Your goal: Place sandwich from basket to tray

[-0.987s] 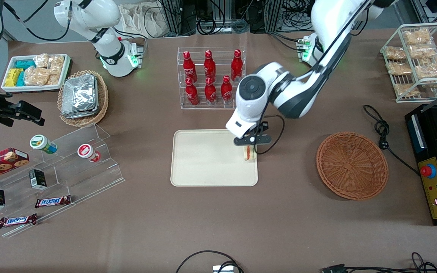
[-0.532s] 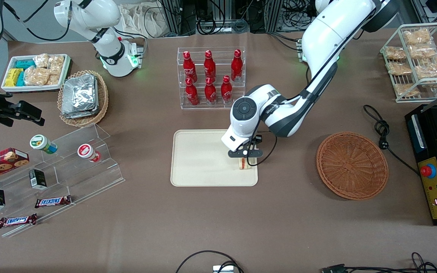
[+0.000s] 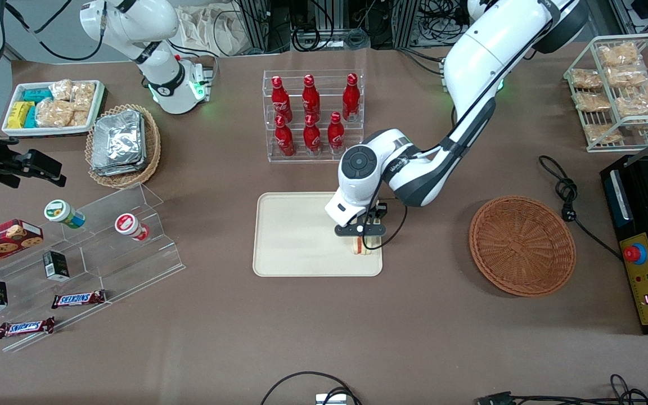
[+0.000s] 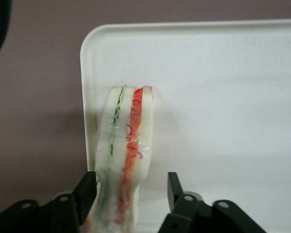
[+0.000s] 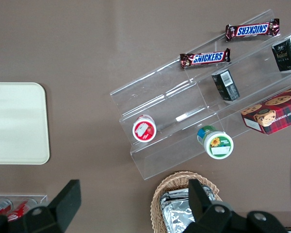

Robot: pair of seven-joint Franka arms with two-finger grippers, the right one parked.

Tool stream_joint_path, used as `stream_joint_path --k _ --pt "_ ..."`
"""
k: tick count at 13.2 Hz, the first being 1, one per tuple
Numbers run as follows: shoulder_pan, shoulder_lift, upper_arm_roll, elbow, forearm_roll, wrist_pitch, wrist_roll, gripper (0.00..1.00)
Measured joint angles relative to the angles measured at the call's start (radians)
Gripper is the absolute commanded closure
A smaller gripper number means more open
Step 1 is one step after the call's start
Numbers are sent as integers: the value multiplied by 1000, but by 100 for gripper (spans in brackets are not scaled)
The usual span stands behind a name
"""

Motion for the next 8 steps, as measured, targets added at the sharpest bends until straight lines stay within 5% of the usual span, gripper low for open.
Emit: stream_joint_path --k 8 --pt "117 -258 4 29 -84 -257 74 0"
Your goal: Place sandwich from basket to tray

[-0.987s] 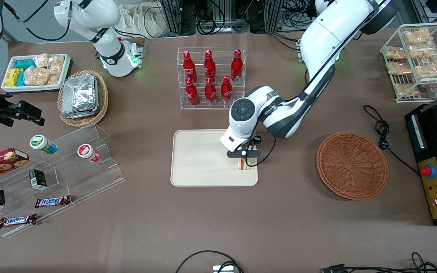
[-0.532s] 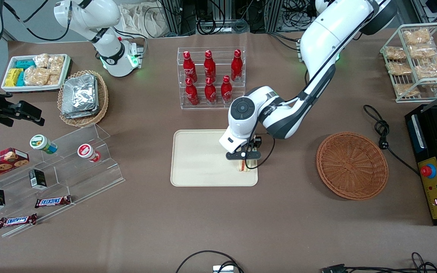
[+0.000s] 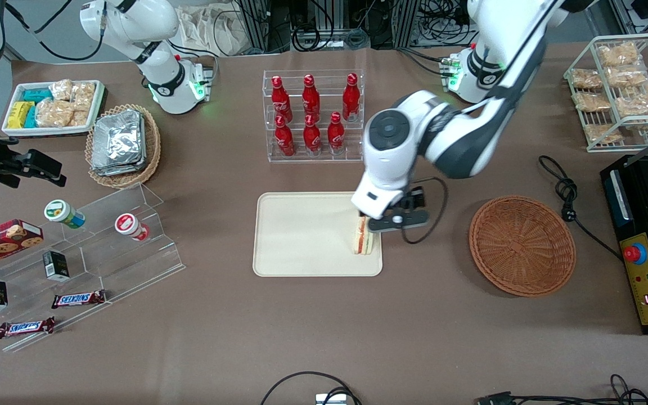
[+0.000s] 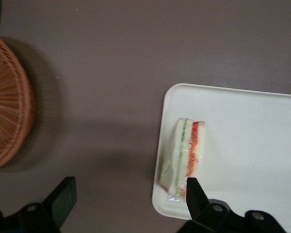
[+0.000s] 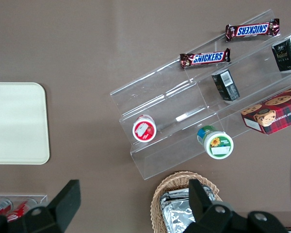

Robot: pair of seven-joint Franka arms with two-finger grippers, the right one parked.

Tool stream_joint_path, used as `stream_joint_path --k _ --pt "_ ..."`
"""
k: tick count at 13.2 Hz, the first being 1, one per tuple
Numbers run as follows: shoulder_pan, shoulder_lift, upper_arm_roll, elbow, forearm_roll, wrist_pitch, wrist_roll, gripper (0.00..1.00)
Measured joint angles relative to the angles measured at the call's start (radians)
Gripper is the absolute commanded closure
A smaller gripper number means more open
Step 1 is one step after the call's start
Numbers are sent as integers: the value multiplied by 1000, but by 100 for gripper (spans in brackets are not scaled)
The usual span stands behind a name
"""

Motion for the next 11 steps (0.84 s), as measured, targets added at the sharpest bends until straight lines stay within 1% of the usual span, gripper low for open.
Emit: stream_joint_path --k 3,5,6,9,10,11 --pt "157 -90 7 -1 -95 -83 241 0" --pt "263 -142 17 -3 -127 -120 415 0" --pt "283 -170 45 -5 -143 -127 488 0" --pt "261 -283 232 -28 -287 -152 724 0" --pt "248 -323 297 -46 -314 -162 783 0" --pt "234 -355 346 -60 -324 -172 820 0"
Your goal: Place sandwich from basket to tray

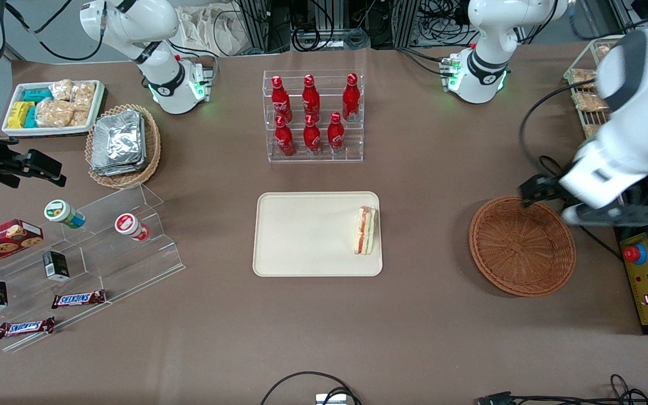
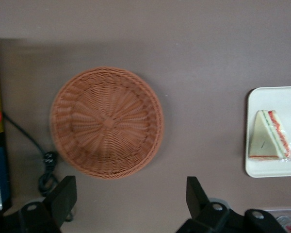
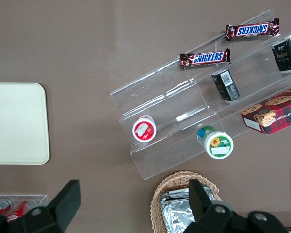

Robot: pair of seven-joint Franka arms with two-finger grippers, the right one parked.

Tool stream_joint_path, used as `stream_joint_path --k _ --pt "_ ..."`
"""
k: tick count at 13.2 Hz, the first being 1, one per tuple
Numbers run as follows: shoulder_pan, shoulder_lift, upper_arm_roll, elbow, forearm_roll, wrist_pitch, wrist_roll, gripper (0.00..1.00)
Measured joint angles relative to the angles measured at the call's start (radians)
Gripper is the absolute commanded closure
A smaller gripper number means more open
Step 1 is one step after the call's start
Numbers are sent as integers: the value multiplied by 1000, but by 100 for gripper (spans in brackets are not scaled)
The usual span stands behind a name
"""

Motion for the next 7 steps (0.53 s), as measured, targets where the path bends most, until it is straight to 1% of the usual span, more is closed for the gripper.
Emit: stream_joint_path --k 2,7 --pt "-18 -26 43 -12 0 -14 41 0" --pt "-39 -10 45 -25 13 -32 56 0"
